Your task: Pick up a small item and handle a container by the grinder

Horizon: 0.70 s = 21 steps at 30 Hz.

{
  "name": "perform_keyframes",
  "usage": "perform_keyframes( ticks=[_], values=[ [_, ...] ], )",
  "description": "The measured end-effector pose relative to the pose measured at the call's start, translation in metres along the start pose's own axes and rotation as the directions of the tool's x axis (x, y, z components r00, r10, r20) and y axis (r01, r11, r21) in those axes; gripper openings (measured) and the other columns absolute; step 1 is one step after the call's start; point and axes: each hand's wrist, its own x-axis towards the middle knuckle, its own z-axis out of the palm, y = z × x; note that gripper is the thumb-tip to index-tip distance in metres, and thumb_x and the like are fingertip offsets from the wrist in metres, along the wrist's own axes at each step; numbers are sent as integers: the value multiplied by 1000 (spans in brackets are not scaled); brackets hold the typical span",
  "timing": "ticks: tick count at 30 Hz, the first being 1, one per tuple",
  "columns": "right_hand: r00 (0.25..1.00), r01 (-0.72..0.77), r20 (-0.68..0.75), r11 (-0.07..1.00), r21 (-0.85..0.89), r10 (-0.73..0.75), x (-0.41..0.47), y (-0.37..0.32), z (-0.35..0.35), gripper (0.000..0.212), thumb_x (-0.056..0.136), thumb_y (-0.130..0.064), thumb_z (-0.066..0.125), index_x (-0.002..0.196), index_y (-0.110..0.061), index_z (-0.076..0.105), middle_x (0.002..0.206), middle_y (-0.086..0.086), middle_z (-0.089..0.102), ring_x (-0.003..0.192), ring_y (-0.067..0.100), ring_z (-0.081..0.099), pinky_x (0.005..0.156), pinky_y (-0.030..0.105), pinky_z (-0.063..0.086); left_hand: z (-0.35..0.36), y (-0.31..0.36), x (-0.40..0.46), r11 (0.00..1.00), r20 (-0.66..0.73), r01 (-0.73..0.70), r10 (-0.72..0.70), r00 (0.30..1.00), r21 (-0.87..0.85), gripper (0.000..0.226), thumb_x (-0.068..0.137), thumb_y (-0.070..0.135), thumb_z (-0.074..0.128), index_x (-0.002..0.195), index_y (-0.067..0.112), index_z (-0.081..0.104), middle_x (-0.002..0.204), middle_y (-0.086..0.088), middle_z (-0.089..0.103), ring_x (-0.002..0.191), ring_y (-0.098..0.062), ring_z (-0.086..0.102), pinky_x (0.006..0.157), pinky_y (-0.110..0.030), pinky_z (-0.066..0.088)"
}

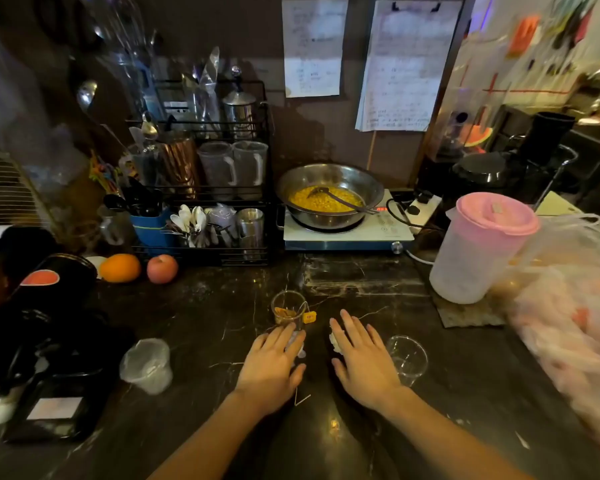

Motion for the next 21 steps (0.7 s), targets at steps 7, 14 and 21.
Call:
perform_keyframes(
  ticks=[7,14,21],
  values=[
    [990,45,134,997,-69,-36,21,-1,5,66,100,-17,44,156,-21,10,165,10,0,149,30,11,120,43,14,15,-10,20,997,30,-57,56,998,42,58,103,32,39,155,27,14,165,-2,15,150,-21,16,121,-41,18],
    [979,99,189,988,-121,-75,27,-2,6,68,92,0,54,152,-10,24,160,18,19,140,33,30,114,42,30,26,-14,24,997,76,-62,58,995,46,59,101,22,46,154,26,20,162,-5,23,146,-23,25,117,-40,25],
    [983,127,139,991,-38,-121,23,-5,6,50,94,2,49,143,-8,42,150,15,37,131,29,41,109,37,36,27,-12,20,996,40,-74,76,996,-45,52,99,14,48,148,24,32,154,-4,32,136,-21,37,110,-33,35]
  ],
)
